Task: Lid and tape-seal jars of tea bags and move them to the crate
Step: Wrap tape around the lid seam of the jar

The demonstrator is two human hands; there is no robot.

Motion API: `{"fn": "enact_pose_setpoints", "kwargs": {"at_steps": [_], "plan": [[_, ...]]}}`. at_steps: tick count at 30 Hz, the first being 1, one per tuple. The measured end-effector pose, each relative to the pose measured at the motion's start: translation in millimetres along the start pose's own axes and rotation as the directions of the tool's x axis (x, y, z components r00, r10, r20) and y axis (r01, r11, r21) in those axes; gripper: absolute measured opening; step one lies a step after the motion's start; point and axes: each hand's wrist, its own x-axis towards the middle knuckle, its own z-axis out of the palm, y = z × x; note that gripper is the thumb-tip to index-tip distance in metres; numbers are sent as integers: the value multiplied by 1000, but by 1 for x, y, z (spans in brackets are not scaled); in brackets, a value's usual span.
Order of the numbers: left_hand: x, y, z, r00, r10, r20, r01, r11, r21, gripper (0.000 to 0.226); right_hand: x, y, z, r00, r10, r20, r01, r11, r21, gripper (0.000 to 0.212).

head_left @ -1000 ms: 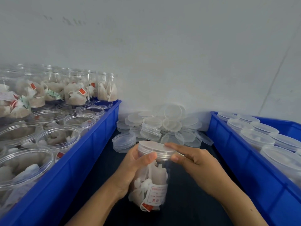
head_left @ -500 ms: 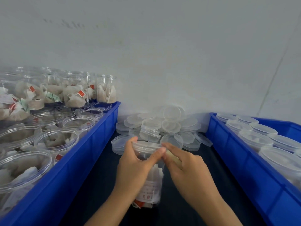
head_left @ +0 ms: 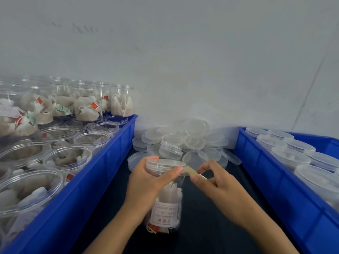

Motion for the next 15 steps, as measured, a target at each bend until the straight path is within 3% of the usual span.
{"fn": "enact_pose_setpoints", "kwargs": {"at_steps": [4, 8, 12, 15], "plan": [[1, -1, -2, 998, 24, 56, -25, 1000, 14, 91, -1, -5, 2, 998, 29, -49, -36, 988, -150, 43], [1, 3, -5, 991, 100, 90, -108, 990, 89, 80, 0, -6, 6, 998, 59, -14, -60, 978, -200, 34], [1, 6, -8, 979, 136, 149, -160, 973, 165, 82, -2, -6, 2, 996, -24, -92, -11, 932, -363, 33], [4, 6, -9, 979, 128, 158, -152, 977, 148, 82, -2, -9, -4, 996, -69, -62, 35, 902, -430, 40]]}}
